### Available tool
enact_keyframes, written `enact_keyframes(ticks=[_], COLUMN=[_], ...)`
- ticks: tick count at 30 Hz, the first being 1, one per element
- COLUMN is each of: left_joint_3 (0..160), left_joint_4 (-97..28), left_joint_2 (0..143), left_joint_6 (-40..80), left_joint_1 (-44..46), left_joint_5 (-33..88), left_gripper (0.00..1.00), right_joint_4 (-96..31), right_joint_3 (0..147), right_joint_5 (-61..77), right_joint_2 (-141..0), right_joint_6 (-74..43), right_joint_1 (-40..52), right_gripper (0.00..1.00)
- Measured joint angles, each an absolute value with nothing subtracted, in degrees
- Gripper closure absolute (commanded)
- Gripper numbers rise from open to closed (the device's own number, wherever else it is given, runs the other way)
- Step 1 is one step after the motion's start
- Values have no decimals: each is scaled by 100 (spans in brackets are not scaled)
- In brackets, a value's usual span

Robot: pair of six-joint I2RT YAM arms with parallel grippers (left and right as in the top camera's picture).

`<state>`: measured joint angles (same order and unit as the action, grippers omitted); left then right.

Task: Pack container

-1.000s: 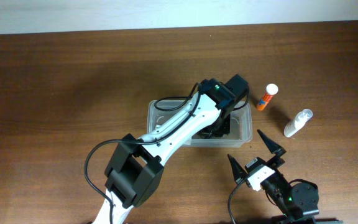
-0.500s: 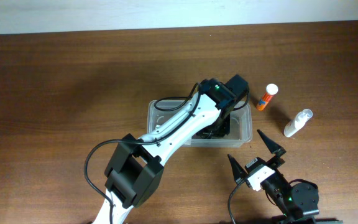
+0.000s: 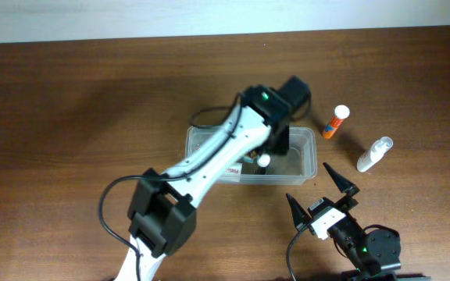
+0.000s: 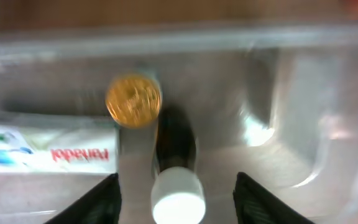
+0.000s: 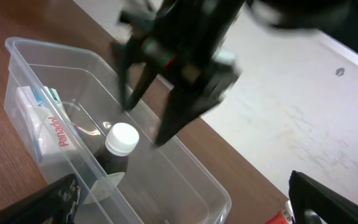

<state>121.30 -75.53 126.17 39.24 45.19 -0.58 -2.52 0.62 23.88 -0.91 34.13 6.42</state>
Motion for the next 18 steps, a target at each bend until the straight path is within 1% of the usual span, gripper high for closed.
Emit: enact_keyframes(ticks=[1, 2, 4, 5, 7, 11, 15, 18], left_joint_3=[12289, 12484, 12744, 12857, 12999, 13076, 13076, 13076], left_joint_4=[-7557, -7561, -7612, -7693, -7865, -8224, -8589, -8635], left_joint_2=[12617, 12610, 12597, 12580, 12532, 12470, 12470, 12470], left_joint_6=[3876, 3789, 3658, 3575, 3509, 3441, 3409, 3404], left_joint_1=[4438, 4309, 4077, 3922, 3581, 2711, 1774, 1135], left_joint_5=[-60, -60, -60, -62, -64, -150, -539, -764], left_gripper=[38, 34, 22, 13, 1, 1, 1, 0], right_joint_4=[-252, -252, -252, -252, -252, -252, -252, -252], right_joint_3=[62, 62, 62, 62, 62, 62, 62, 62], right_joint_5=[2388, 2388, 2388, 2388, 2388, 2388, 2388, 2388], right_joint_2=[-91, -91, -91, -91, -91, -91, -91, -91], right_joint_6=[3411, 3411, 3409, 3409, 3406, 3409, 3409, 3406], right_joint_1=[642, 642, 642, 642, 642, 642, 642, 642], right_gripper=[2, 2, 1, 2, 2, 2, 1, 2])
